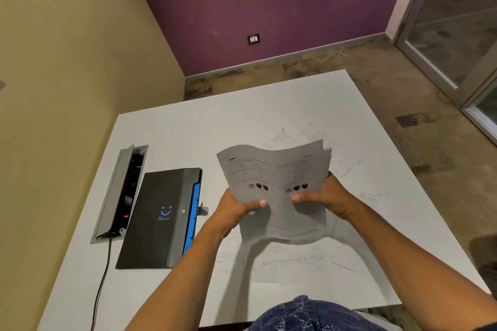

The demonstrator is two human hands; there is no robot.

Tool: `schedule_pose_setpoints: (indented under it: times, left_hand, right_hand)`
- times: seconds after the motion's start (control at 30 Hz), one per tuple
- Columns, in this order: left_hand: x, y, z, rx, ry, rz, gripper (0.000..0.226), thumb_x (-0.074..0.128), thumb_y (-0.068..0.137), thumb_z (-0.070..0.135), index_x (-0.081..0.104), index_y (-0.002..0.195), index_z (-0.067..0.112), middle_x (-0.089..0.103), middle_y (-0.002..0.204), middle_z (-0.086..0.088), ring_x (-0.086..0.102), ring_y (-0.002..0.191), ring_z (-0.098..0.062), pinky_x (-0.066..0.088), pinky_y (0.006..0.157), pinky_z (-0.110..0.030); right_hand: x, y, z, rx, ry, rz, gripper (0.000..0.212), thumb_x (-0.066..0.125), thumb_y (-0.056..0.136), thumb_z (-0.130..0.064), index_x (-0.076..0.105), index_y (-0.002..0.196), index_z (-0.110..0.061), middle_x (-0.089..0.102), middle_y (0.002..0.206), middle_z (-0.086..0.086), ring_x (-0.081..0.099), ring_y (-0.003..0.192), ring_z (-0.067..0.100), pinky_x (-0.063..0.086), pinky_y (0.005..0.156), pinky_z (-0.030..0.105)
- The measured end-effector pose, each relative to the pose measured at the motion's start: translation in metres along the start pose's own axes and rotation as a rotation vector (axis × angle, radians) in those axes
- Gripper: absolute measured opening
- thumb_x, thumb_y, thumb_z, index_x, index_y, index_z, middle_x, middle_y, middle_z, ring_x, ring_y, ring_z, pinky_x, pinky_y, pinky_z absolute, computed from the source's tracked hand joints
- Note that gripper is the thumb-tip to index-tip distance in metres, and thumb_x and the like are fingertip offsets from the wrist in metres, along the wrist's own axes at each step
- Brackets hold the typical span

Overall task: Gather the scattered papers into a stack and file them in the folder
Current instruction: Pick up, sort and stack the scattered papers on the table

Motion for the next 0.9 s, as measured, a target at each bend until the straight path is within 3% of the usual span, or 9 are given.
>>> schedule_pose_setpoints:
  times: [0.17,0.23,0.3,0.4,0.5,0.63,0.73,0.8,0.9]
  left_hand:
    - [0.002,0.001,-0.01,0.017,0.096,0.036,0.053,0.088,0.075,0.001,0.066,0.121,0.014,0.078,0.108,0.003,0.074,0.1,-0.012,0.058,0.076,-0.018]
    - [0.003,0.003,-0.021,-0.031,0.179,0.06,0.05,0.089,0.075,0.005,0.068,0.12,0.013,0.077,0.109,0.002,0.073,0.099,-0.012,0.057,0.074,-0.014]
    - [0.003,0.008,-0.036,-0.053,0.295,0.042,0.049,0.088,0.078,0.013,0.07,0.124,0.015,0.076,0.116,-0.001,0.071,0.106,-0.014,0.058,0.084,-0.019]
    - [0.005,0.014,-0.046,-0.066,0.325,0.026,0.049,0.085,0.08,0.016,0.067,0.126,0.022,0.074,0.119,0.003,0.069,0.11,-0.013,0.058,0.099,-0.037]
    - [0.007,0.027,-0.046,-0.055,0.363,-0.005,0.039,0.075,0.085,0.009,0.07,0.119,0.028,0.075,0.114,0.009,0.07,0.107,-0.01,0.059,0.094,-0.032]
    - [0.002,0.051,-0.044,-0.092,0.43,-0.04,0.045,0.055,0.083,-0.006,0.076,0.106,0.026,0.078,0.107,0.009,0.073,0.097,-0.012,0.058,0.083,-0.022]
    - [-0.004,0.068,-0.048,-0.097,0.62,-0.036,0.03,0.06,0.089,0.009,0.071,0.116,0.018,0.072,0.116,0.002,0.068,0.094,-0.017,0.054,0.076,-0.021]
    - [-0.007,0.08,-0.053,-0.074,0.82,-0.039,0.031,0.061,0.094,0.023,0.067,0.124,0.016,0.068,0.126,-0.002,0.067,0.106,-0.021,0.054,0.086,-0.029]
    - [-0.008,0.098,-0.058,-0.044,1.076,-0.11,0.011,0.054,0.095,0.018,0.06,0.104,0.015,0.063,0.122,-0.012,0.062,0.113,-0.032,0.048,0.082,-0.033]
  right_hand:
    - [-0.013,-0.007,0.011,0.046,-0.036,0.065,0.051,0.094,0.064,-0.011,0.07,0.108,-0.023,0.078,0.104,0.0,0.073,0.1,0.014,0.059,0.087,0.029]
    - [-0.017,-0.011,0.027,0.082,-0.051,0.089,0.049,0.093,0.066,-0.003,0.069,0.104,-0.024,0.076,0.103,-0.001,0.072,0.099,0.014,0.059,0.083,0.023]
    - [-0.021,-0.014,0.047,0.121,-0.038,0.11,0.048,0.091,0.067,0.001,0.07,0.103,-0.023,0.078,0.1,-0.002,0.073,0.1,0.017,0.058,0.08,0.018]
    - [-0.023,-0.016,0.069,0.168,-0.017,0.134,0.042,0.09,0.072,-0.009,0.073,0.108,-0.022,0.08,0.101,-0.007,0.073,0.104,0.015,0.057,0.082,0.017]
    - [-0.026,-0.013,0.076,0.208,0.041,0.202,0.037,0.09,0.076,-0.019,0.073,0.109,-0.023,0.08,0.101,-0.004,0.075,0.095,0.01,0.06,0.082,0.025]
    - [-0.037,-0.005,0.08,0.185,0.071,0.315,0.042,0.088,0.08,-0.027,0.074,0.118,-0.017,0.079,0.108,0.003,0.076,0.101,0.024,0.06,0.092,0.048]
    - [-0.048,-0.004,0.083,0.171,0.118,0.442,0.04,0.085,0.082,-0.013,0.073,0.12,-0.013,0.079,0.109,0.004,0.075,0.103,0.026,0.058,0.096,0.048]
    - [-0.053,-0.006,0.087,0.179,0.123,0.485,0.039,0.084,0.083,-0.01,0.073,0.12,-0.016,0.079,0.109,0.002,0.075,0.102,0.025,0.057,0.095,0.045]
    - [-0.058,-0.013,0.094,0.214,0.106,0.508,0.032,0.082,0.083,-0.009,0.075,0.111,-0.022,0.08,0.105,0.001,0.077,0.092,0.016,0.058,0.089,0.04]
Point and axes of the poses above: each hand's wrist, its own y-axis towards the middle knuckle, its own x-axis out of the palm, z = x × y, the point moved 1 cm from there along y, towards the middle knuckle
